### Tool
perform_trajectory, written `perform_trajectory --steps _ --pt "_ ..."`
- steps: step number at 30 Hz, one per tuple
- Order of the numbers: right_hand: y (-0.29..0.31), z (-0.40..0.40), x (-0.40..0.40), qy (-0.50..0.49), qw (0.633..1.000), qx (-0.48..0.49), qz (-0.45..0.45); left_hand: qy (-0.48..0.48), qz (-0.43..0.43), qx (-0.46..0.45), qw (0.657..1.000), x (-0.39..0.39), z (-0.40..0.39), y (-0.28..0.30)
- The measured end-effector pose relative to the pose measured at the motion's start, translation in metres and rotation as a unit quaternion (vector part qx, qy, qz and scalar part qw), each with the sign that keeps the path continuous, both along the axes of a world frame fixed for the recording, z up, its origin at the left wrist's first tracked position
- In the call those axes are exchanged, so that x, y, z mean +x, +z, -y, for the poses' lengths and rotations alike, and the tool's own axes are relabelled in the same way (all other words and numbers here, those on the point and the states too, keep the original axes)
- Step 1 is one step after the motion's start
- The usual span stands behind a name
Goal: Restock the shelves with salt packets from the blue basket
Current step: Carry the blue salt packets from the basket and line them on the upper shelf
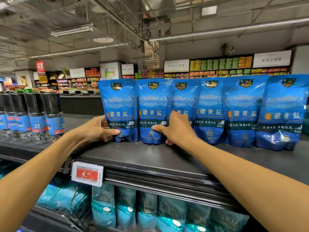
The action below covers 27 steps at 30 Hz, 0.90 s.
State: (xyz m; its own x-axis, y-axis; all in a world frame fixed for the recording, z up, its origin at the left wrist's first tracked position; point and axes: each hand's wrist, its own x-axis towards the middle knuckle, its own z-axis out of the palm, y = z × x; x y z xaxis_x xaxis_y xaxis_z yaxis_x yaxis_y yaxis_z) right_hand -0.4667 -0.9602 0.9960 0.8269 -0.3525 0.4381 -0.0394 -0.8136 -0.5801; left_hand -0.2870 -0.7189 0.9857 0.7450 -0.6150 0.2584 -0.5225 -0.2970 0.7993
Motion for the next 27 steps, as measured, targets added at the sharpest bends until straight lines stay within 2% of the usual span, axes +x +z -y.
perform_trajectory --steps 6,9,12,16,21,27 --pt "-0.002 -0.007 -0.012 -0.06 0.992 -0.108 0.015 0.005 -0.017 -0.027 0.999 -0.001 0.0 -0.007" --pt "-0.003 -0.015 -0.02 -0.037 0.988 -0.147 0.029 0.01 -0.026 -0.023 0.999 -0.006 -0.002 -0.006" --pt "-0.002 -0.028 -0.022 0.035 0.988 -0.147 -0.007 0.013 -0.035 -0.021 0.999 -0.01 -0.003 -0.005" --pt "0.0 -0.048 -0.007 0.075 0.986 -0.136 -0.06 0.002 -0.044 -0.04 0.998 -0.011 -0.001 -0.004" --pt "-0.003 -0.067 0.018 0.045 0.988 -0.114 -0.089 -0.029 -0.056 -0.04 0.997 0.0 -0.001 -0.009" --pt "-0.002 -0.078 0.039 -0.007 0.994 -0.077 -0.07 -0.084 -0.054 -0.033 0.994 0.018 -0.004 -0.008"
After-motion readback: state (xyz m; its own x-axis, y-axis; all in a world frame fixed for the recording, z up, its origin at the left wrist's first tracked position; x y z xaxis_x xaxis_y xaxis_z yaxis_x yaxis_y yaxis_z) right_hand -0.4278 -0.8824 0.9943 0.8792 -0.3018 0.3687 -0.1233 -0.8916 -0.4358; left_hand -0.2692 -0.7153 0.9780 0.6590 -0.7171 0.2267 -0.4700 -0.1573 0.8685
